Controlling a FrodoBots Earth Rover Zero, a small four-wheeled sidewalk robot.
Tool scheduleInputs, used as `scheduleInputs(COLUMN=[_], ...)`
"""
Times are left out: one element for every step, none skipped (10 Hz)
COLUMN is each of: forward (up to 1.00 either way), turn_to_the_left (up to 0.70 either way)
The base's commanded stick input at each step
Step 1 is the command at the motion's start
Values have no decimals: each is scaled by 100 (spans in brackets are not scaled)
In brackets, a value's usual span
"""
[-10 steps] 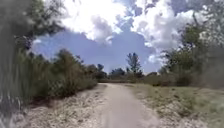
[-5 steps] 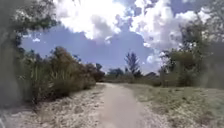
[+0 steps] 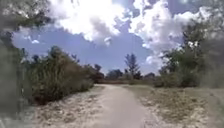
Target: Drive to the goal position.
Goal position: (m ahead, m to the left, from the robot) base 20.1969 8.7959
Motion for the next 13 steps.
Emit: scheduleInputs(forward=[70, 70, 70, 70, 70, 70, 70, 70, 70, 70, 70, 70, 70], turn_to_the_left=[0, 0, 0, 0, 0, 0, 0, 0, 0, 0, 0, 0, 0])
